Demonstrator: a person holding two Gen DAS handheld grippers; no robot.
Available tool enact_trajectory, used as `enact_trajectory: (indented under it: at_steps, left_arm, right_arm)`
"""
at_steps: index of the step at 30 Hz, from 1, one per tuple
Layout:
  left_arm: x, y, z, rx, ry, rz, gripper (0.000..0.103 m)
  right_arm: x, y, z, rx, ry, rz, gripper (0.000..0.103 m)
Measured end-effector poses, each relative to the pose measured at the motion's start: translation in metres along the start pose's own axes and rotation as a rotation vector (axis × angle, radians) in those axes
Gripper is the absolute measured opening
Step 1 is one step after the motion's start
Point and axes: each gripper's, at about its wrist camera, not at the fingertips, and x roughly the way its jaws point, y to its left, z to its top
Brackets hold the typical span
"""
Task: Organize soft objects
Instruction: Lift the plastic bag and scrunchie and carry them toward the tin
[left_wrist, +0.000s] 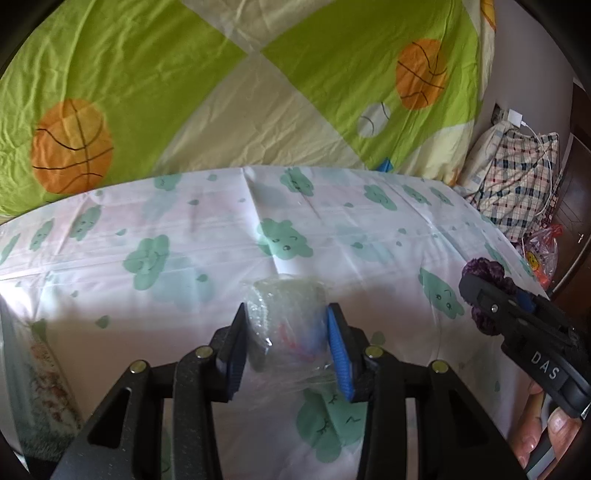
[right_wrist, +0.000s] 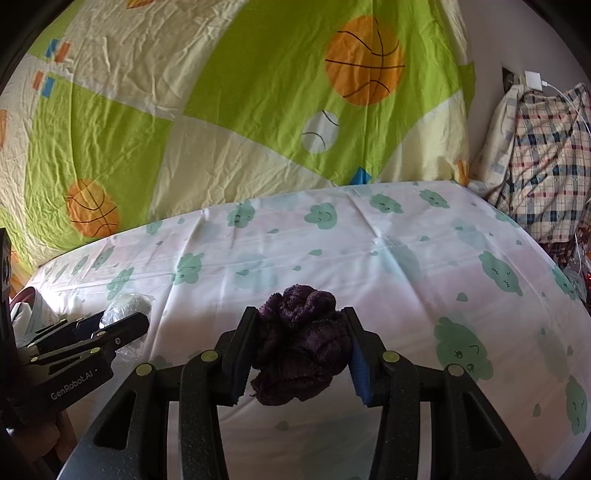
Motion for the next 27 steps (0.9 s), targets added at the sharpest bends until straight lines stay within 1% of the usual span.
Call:
enact_trajectory:
  at_steps: [6,11,14,20,27]
  left_arm:
    - [-0.022,0.007,-0.007,-0.01,-0.078,0.03,0.039]
    - [-0.041,0.016,-0.015,-0.046,-0.139,0.04,0.039]
    - [-0.05,0.023,-0.02,-0.076,-0.158,0.04,0.039]
    - [-0.061,0.031,-0.028,-0.102,-0.177,0.047,0.039]
    - [-0.077,0.029,-0.037,-0.084,-0.222,0.067,0.039]
  right_arm:
    - [-0.008,0.009,-0.002,-0.026,-0.04,0.044,0.047]
    - [-0.019,0.022,-0.004,-0.068,-0.091,0.078,0.047]
    - [-0.024,0.028,-0.005,-0.087,-0.114,0.092,0.047]
    - [-0.028,0.033,-0.009,-0.089,-0.122,0.101,0.047]
    - [-0.037,0.039,-0.014,-0.092,-0.15,0.113,0.047]
